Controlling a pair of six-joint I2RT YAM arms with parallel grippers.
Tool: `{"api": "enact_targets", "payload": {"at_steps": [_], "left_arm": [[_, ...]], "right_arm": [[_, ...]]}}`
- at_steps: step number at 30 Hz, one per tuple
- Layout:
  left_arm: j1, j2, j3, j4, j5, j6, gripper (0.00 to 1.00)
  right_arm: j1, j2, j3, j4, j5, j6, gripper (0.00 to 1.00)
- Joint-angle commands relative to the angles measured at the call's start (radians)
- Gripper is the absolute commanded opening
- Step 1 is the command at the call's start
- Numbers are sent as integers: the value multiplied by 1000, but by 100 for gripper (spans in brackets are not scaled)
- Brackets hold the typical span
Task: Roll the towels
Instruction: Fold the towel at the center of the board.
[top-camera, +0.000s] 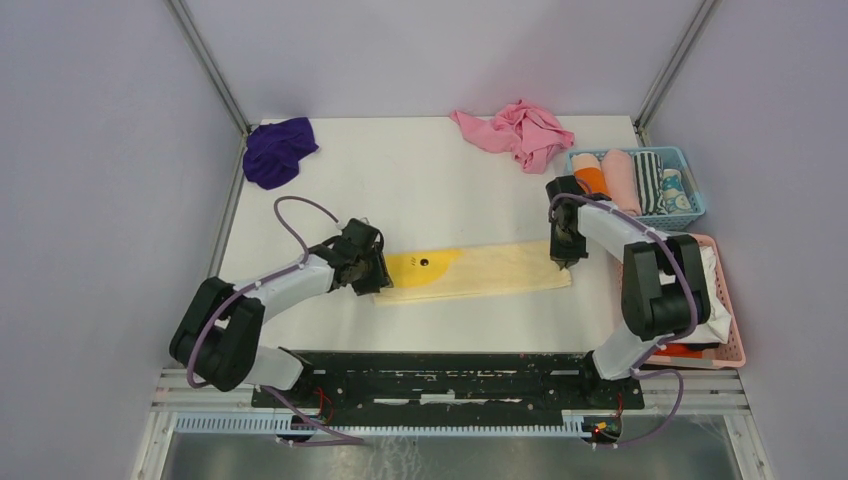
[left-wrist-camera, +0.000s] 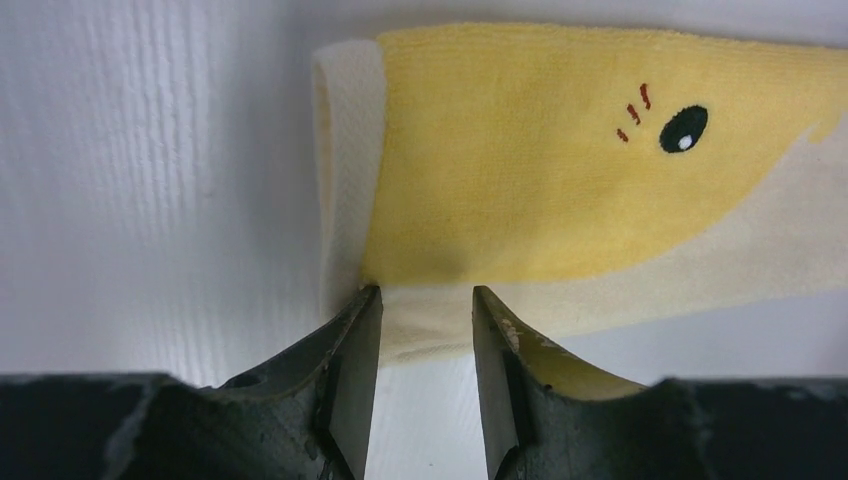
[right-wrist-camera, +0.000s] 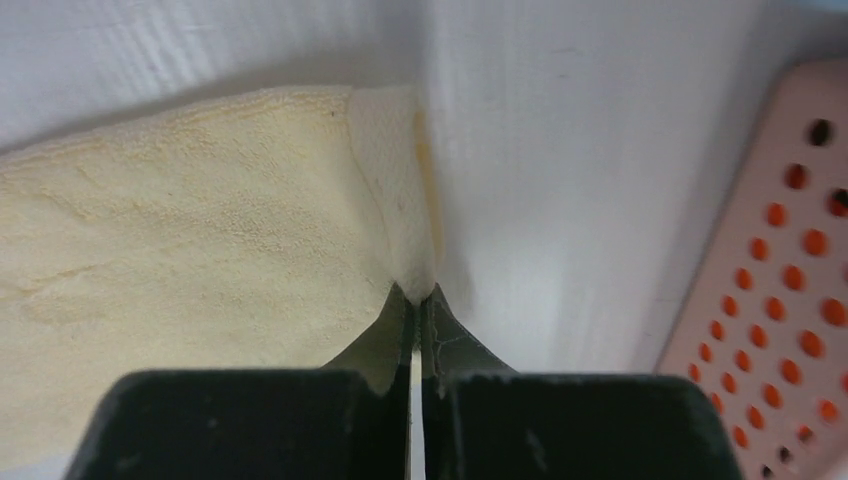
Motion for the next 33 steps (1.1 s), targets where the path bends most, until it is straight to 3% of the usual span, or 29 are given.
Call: {"api": "enact_targets", "payload": {"at_steps": [1,8,12,23,33], "left_arm": [[-27,-80,-8,48,73,-71,47],[-9,-232,-2,50,60,-103,57],[51,-210,-22,52,99,-89,58],[67,-59,-82,218,164,-118,48],[64,-2,-129,270,173,-127,30]], "right_arm": [[-7,-117,54,-76,245,8,0],[119,-162,193,-170,75,-62,1],[234,-156,255,-183,-81,-13,1],[554,28,463,-176,-133,146,1],[746,254,692,-168,-78,247,1]]}}
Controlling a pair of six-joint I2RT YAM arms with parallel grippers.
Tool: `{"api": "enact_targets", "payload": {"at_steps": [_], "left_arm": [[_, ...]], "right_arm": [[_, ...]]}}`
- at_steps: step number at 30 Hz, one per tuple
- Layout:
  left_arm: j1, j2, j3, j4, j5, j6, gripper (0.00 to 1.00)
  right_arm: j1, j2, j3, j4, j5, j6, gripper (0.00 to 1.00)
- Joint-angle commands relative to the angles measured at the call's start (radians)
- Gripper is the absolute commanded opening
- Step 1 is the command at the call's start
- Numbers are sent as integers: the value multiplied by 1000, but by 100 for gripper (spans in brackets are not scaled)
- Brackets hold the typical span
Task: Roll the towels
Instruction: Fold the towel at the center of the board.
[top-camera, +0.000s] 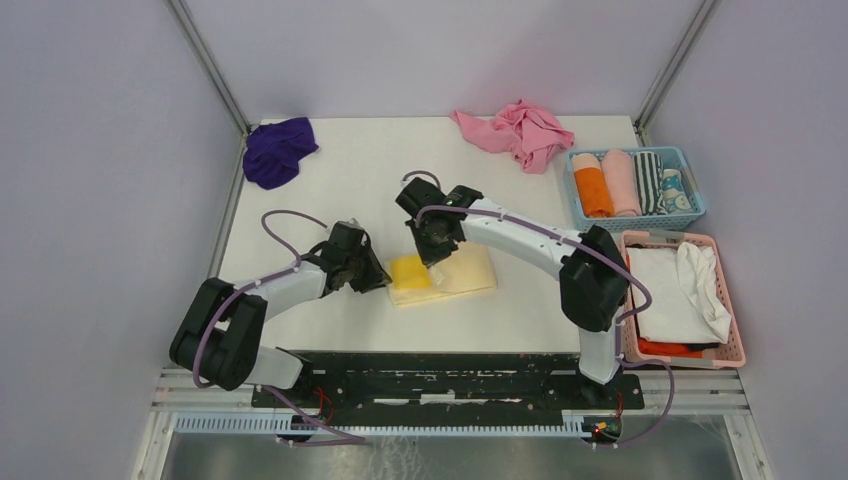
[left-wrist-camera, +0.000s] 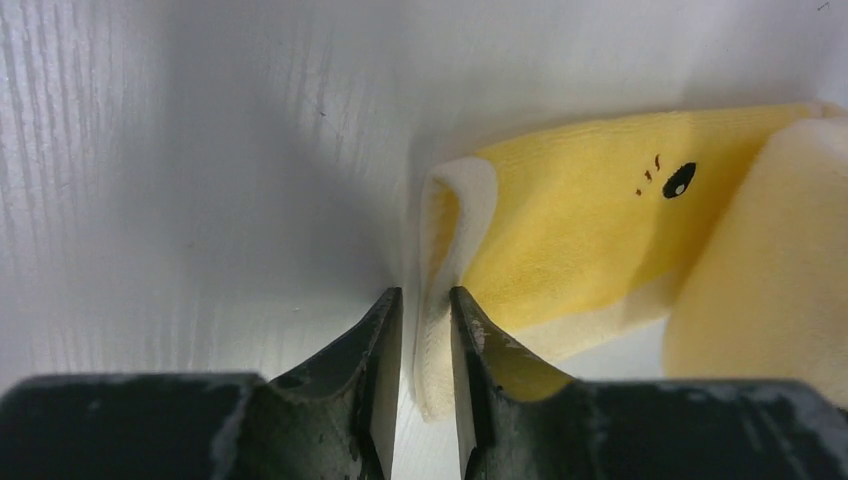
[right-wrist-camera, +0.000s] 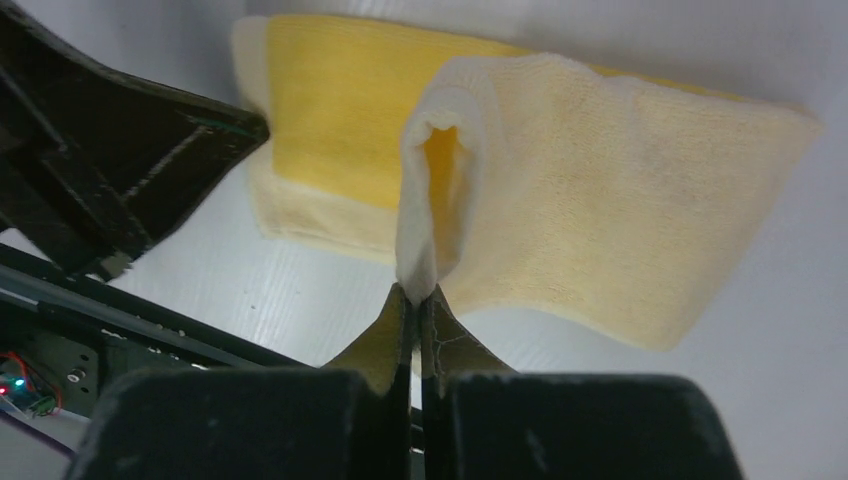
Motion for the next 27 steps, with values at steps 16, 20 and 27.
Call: {"api": "enact_targets", "payload": {"at_steps": [16,20,27], "left_arm": [[-10,-9,-47,50,5,-44,29],[-10,-65,-49,-5,-47,-47,33],[-11,-181,-11,-130,-111,-39,44]], "right_arm": [[118,195,148,90,-18,71,26],[112,99,109,131,-42,41,42],[-18,-156,-173,264,-96,26,46]]}}
